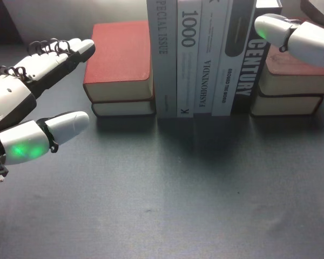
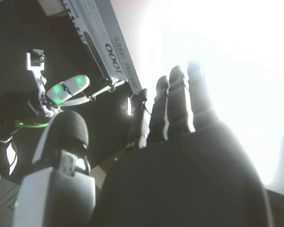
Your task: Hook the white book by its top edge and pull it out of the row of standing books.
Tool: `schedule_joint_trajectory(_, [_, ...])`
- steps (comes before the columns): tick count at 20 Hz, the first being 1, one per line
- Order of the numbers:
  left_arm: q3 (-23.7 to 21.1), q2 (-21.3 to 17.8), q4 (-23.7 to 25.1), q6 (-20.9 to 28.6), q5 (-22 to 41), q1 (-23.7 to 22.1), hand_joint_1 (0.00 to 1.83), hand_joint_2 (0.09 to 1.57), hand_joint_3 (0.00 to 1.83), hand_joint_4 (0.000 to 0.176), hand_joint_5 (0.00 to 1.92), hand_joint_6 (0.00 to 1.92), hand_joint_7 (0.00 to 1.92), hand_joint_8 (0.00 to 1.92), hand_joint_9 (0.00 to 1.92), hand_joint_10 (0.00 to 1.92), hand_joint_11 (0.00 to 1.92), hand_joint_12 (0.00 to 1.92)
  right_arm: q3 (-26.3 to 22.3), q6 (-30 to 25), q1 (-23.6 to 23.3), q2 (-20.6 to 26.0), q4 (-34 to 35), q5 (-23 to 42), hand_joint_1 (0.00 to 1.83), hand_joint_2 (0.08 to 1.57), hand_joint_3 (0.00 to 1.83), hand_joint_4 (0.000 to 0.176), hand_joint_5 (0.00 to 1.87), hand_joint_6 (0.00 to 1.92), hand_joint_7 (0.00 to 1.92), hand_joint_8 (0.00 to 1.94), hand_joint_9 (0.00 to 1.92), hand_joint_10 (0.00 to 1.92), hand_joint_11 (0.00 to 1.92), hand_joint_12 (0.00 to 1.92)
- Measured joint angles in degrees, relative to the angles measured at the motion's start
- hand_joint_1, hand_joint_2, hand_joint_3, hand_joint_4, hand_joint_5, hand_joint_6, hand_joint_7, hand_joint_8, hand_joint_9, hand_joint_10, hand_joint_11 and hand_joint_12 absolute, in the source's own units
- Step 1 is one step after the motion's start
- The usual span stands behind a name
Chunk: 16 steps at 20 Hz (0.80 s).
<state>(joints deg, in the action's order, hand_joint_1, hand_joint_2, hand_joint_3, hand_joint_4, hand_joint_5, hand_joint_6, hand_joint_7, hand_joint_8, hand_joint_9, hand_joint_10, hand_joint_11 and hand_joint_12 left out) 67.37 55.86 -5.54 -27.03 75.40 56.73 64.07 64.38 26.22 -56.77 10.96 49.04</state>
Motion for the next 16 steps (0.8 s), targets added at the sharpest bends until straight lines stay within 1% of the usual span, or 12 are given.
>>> schedule_joint_trajectory(2, [0.00,0.00,-0.17,0.00,0.09,0.13,0.23,1.38,0.00,0.083,0.00,0.00,0.00,0.00,0.00,0.00,0.00,0.00,-0.09,0.00,0.00,0.00,-0.13,0.50,0.25,1.46,0.00,0.000,0.54,0.13,0.00,0.00,0.00,0.00,0.00,0.00])
schedule_joint_trajectory(3, [0.00,0.00,-0.35,0.02,0.17,0.33,0.22,1.38,0.00,0.086,0.00,0.00,0.00,0.00,0.00,0.00,0.00,0.00,-0.28,0.00,-0.02,0.02,-0.13,0.90,0.22,1.47,0.00,0.000,0.52,0.28,0.01,0.00,0.00,0.00,0.00,0.00])
schedule_joint_trajectory(6, [-0.02,0.00,-0.87,0.04,0.24,0.70,0.27,1.38,0.00,0.063,0.00,0.00,0.00,0.00,0.00,0.00,0.00,0.00,-1.36,0.00,-0.37,0.13,-0.35,1.36,0.14,1.48,0.00,0.000,0.36,0.76,0.04,0.00,0.00,0.00,0.00,0.00])
schedule_joint_trajectory(7, [-0.07,0.00,-1.11,0.04,0.28,0.70,0.24,1.37,0.00,0.072,0.00,0.00,0.00,0.00,0.00,0.00,0.00,0.00,-2.03,0.00,-0.37,0.35,-1.14,1.64,0.13,1.48,0.00,0.000,0.32,0.80,0.04,0.00,0.00,0.00,0.00,0.00])
schedule_joint_trajectory(9, [-0.28,0.00,-1.62,0.04,0.85,0.92,0.20,1.38,0.00,0.082,0.00,0.00,0.00,0.00,0.00,0.00,0.00,0.00,-3.80,0.00,0.15,1.18,-3.13,2.01,0.17,1.49,0.00,0.000,0.33,0.70,0.02,0.00,0.00,0.00,0.00,0.00])
schedule_joint_trajectory(10, [-0.31,-0.02,-1.81,0.07,1.49,1.31,0.20,1.38,0.00,0.079,0.00,0.00,0.00,0.00,0.00,0.00,0.00,0.00,-4.79,-0.09,1.18,1.62,-3.82,3.30,0.16,1.49,0.00,0.000,0.32,0.68,0.03,0.00,0.00,0.00,0.00,0.00])
schedule_joint_trajectory(11, [-0.37,-0.02,-2.14,0.04,1.75,1.60,0.23,1.38,0.00,0.065,0.00,0.00,0.00,0.00,0.00,0.00,0.00,0.00,-5.68,-0.44,2.58,2.27,-4.55,4.70,0.09,1.50,0.00,0.000,0.32,0.66,0.02,0.00,0.00,0.00,0.00,0.00])
schedule_joint_trajectory(12, [-0.44,-0.02,-2.64,0.07,1.90,1.73,0.21,1.39,0.00,0.060,0.00,0.00,0.00,0.00,0.00,0.00,0.00,0.00,-6.19,-1.68,3.96,2.78,-5.25,6.01,0.03,1.50,0.01,0.000,0.31,0.66,0.01,0.00,0.00,0.00,0.00,0.00])
schedule_joint_trajectory(13, [-0.44,-0.02,-3.02,0.07,2.27,2.05,0.19,1.39,0.00,0.066,0.00,0.00,0.00,0.00,0.00,0.00,0.00,0.00,-6.64,-3.43,5.29,3.10,-5.99,7.50,0.00,1.51,0.00,0.000,0.27,0.73,0.00,0.00,0.00,0.00,0.00,0.00])
schedule_joint_trajectory(14, [-0.74,-0.20,-3.50,0.04,2.60,2.23,0.19,1.39,0.00,0.081,0.00,0.00,0.00,0.00,0.00,0.00,0.00,0.00,-7.19,-5.20,6.82,3.50,-6.73,8.87,0.02,1.51,0.00,0.000,0.26,0.74,0.00,0.00,0.00,0.00,0.00,0.00])
schedule_joint_trajectory(15, [-0.96,-0.31,-3.65,0.07,2.84,2.38,0.19,1.39,0.00,0.089,0.00,0.00,0.00,0.00,0.00,0.00,0.00,0.00,-7.89,-6.29,8.52,4.11,-7.39,10.10,0.00,1.50,0.00,0.000,0.27,0.67,0.02,0.00,0.00,0.00,0.00,0.00])
schedule_joint_trajectory(16, [-0.96,-0.33,-3.67,0.04,3.28,2.56,0.19,1.39,0.00,0.085,0.00,0.00,0.00,0.00,0.00,0.00,0.00,0.00,-9.09,-7.63,10.58,5.09,-8.24,11.85,0.02,1.50,0.00,0.000,0.29,0.64,0.02,0.00,0.00,0.00,0.00,0.00])
